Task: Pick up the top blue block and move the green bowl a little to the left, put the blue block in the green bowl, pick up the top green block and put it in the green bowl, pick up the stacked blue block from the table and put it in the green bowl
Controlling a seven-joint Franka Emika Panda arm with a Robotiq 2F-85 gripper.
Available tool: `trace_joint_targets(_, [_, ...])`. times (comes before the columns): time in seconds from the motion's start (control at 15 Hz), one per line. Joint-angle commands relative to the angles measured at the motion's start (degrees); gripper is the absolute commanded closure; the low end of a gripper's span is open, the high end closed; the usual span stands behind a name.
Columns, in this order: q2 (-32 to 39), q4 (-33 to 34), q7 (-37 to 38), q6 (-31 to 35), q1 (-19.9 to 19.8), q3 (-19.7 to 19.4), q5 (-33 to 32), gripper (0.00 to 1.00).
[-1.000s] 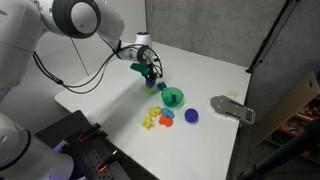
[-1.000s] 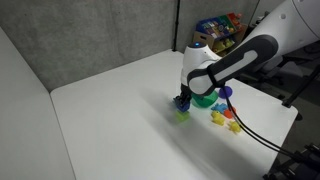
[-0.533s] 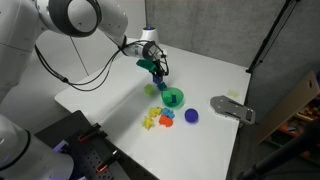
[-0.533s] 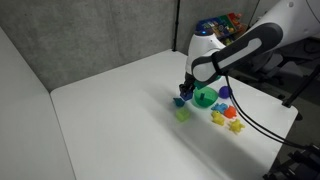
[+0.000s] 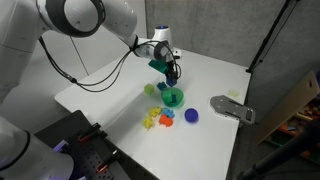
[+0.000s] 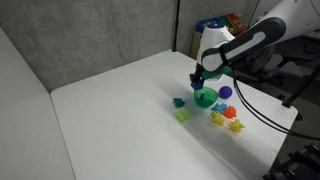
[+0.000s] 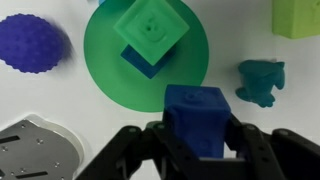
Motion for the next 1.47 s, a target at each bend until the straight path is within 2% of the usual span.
trace_joint_targets(0.0, [-1.3,-0.5,3.1,-2.1,-0.1,-1.9,-0.4,0.77])
trace_joint_targets(0.27, [-1.0,-0.8,5.4,-3.8,-0.2,-3.5,-0.6,0.77])
trace_joint_targets(0.6, [-0.4,-1.0,7.1,-6.2,-0.5,-3.6,-0.3,0.77])
trace_joint_targets(0.67, [-0.4,-1.0,7.2,-6.6,-0.5,-3.5,-0.2,0.54])
trace_joint_targets(0.73, [-0.4,-1.0,7.3,-7.0,-0.5,-3.4,-0.2,0.27])
trace_joint_targets(0.87, [-0.5,-0.9,7.5,-7.5,-0.5,-3.3,-0.3,0.27])
trace_joint_targets(1.0, [-0.8,-0.9,7.5,-8.1,-0.4,-3.3,-0.3,0.10])
trace_joint_targets(1.13, [-1.4,-1.3,7.2,-8.1,-0.4,-2.9,-0.2,0.00])
trace_joint_targets(1.4, [-4.6,-3.1,4.0,-8.5,-1.2,0.3,1.2,0.00])
